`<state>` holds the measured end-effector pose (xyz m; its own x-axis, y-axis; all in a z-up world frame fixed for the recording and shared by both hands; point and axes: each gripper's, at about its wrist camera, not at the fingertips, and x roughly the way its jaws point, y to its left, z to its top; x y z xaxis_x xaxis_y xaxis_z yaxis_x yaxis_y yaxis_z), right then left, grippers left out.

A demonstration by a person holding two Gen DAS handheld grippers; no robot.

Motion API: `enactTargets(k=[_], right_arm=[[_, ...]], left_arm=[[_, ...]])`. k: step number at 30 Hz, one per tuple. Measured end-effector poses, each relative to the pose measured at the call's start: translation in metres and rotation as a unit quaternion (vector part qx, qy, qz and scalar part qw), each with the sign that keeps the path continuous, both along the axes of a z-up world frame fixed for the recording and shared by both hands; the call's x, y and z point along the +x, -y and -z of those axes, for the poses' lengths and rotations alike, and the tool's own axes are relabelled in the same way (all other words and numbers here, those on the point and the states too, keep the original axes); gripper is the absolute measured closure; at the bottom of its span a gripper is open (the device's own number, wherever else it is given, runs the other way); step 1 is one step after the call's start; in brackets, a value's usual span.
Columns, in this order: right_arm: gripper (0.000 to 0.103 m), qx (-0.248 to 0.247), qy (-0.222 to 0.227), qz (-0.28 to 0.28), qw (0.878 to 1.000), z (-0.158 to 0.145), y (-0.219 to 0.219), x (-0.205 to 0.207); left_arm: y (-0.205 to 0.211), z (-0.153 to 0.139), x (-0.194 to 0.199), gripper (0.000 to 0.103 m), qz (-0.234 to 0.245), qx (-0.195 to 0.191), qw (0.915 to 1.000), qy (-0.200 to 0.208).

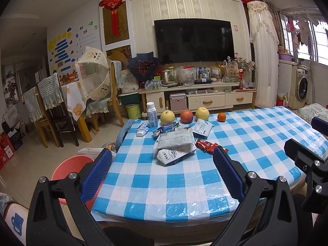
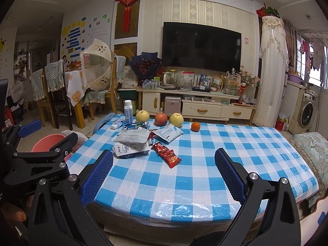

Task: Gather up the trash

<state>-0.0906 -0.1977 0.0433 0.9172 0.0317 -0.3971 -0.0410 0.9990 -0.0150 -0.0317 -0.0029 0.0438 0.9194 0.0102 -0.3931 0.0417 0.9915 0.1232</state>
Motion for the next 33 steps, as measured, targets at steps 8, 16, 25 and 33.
enactTargets(k=[8,16,25,33], right_arm=[[0.005,0.001,-0.017,0.000,1.000,0.015,0.001,0.013],[0.005,-0.006,-0.033,-0.002,0.999,0.035,-0.001,0.027],[0.005,0.003,-0.078,0.006,0.997,0.072,0.009,0.057],[0.005,0.009,-0.126,0.004,0.992,0.116,0.014,0.085]], left_arm=[[0.003,0.008,0.010,0.004,0.002,0.007,0.9999,-0.013],[0.005,0.020,0.023,0.004,0.000,0.010,0.9995,-0.030],[0.010,0.047,0.045,0.004,0.006,0.019,0.9976,-0.067],[0.019,0.079,0.069,0.004,0.010,0.030,0.9935,-0.109]])
